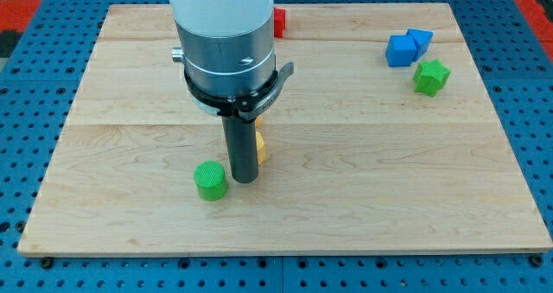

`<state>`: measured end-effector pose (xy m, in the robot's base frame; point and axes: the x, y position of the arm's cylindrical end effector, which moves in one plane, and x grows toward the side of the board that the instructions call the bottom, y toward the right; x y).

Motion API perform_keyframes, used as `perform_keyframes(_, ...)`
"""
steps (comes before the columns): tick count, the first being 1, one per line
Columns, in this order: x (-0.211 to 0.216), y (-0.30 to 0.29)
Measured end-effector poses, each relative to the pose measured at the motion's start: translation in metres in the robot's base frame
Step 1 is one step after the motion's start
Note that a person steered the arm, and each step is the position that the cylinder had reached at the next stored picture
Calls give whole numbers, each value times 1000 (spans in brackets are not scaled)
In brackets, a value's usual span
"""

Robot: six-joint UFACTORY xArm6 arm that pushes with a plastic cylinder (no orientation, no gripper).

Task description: Move yellow hexagon top right to green circle

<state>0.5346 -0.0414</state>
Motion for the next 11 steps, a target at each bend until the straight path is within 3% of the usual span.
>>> perform_keyframes(1, 21, 10)
perform_keyframes(2, 7, 44)
perform_keyframes(3, -5, 42)
perform_keyframes(4, -1, 4)
perform_keyframes(5, -2, 54)
perform_keyframes(6, -43, 60)
perform_keyframes(8, -46, 14)
perform_keyframes(11, -60, 56)
